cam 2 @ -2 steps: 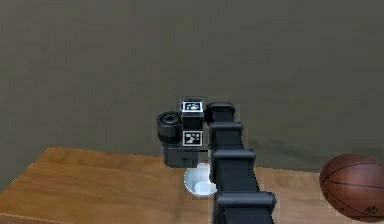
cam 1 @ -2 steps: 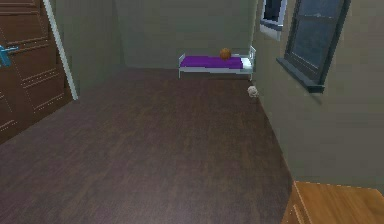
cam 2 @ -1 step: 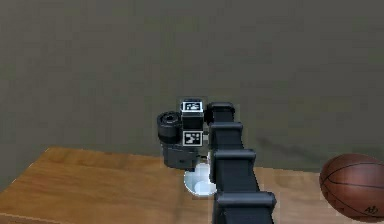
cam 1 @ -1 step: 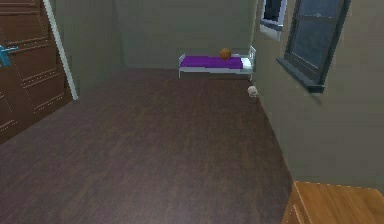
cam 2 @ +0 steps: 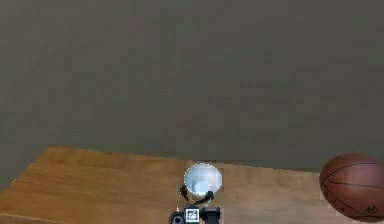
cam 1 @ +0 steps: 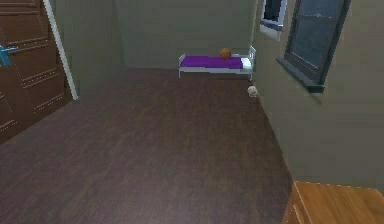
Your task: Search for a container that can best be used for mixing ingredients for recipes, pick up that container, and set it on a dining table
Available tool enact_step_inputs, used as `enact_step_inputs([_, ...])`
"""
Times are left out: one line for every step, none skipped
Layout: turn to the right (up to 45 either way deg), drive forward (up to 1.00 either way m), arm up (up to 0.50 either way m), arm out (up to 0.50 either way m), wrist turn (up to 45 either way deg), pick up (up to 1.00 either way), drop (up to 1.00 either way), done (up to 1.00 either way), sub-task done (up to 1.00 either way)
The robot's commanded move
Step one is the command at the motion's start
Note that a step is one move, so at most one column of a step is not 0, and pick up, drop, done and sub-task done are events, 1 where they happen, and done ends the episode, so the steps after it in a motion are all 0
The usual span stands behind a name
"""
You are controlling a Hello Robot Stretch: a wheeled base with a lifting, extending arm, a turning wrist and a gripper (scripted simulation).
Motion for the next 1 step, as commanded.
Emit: enact_step_inputs([0.0,0.0,0.0,0.0,0.0,1.0,0.0,0.0,0.0])
